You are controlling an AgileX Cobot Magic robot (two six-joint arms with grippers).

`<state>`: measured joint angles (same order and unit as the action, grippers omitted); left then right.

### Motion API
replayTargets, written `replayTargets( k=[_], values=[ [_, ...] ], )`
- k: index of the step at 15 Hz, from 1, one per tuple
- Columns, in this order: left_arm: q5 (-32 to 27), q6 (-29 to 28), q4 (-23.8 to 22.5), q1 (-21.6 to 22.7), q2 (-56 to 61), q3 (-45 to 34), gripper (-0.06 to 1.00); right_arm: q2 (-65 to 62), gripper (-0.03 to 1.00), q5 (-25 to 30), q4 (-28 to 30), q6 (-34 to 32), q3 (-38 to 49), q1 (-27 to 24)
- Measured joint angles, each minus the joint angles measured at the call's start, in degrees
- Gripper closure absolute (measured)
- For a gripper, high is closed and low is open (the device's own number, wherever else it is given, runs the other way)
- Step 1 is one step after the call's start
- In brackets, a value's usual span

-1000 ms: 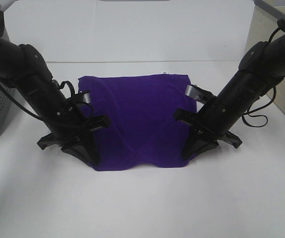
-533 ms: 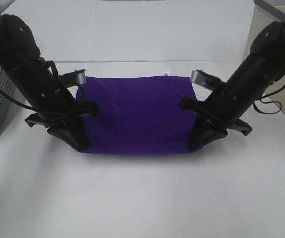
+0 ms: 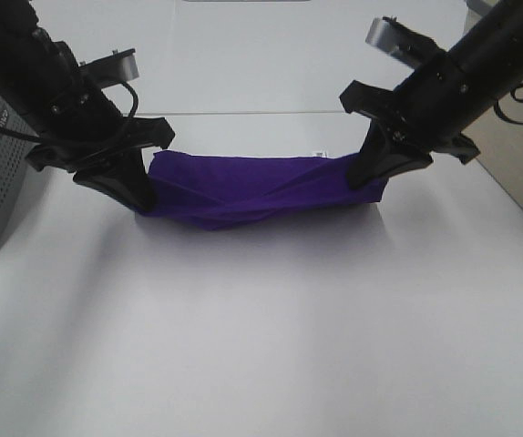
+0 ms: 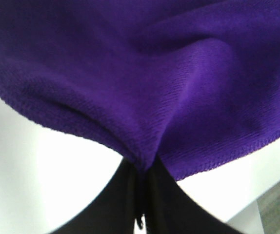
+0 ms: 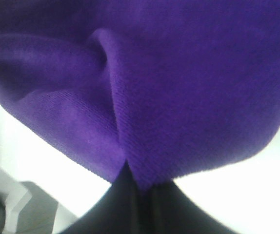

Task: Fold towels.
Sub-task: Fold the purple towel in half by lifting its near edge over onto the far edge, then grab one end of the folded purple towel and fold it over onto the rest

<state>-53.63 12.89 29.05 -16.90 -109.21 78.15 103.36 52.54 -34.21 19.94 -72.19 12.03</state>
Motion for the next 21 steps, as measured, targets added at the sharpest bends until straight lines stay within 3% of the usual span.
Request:
replayTargets(
  k=[3,10,14,19,20,21],
  values=[
    [7.4,0.0,-0.5,0.0,-2.0,4.7,0.94,4.3,0.94,-2.7,1.5,-0.9,-8.7,0.0],
    [12.3,0.0,-5.6,0.3,-17.4,19.7,0.94,21.0,0.94,-7.6,5.4,-2.6,-25.8,0.0],
    [14.4,0.2,-5.8,0.9,-24.5,26.2,0.94,26.2,0.94,-10.6,8.0,-5.2,-29.2,0.0],
    [16.4,0.2,-5.8,1.0,-27.4,27.8,0.93,29.8,0.92,-12.0,7.8,-6.9,-29.3,0.0],
    [16.3,0.2,-5.8,1.0,-27.5,27.8,0.92,30.0,0.87,-12.1,7.8,-6.9,-29.3,0.0],
    [16.3,0.2,-5.8,1.0,-27.6,27.8,0.83,30.1,0.77,-12.1,7.7,-7.0,-29.3,0.0]
  ],
)
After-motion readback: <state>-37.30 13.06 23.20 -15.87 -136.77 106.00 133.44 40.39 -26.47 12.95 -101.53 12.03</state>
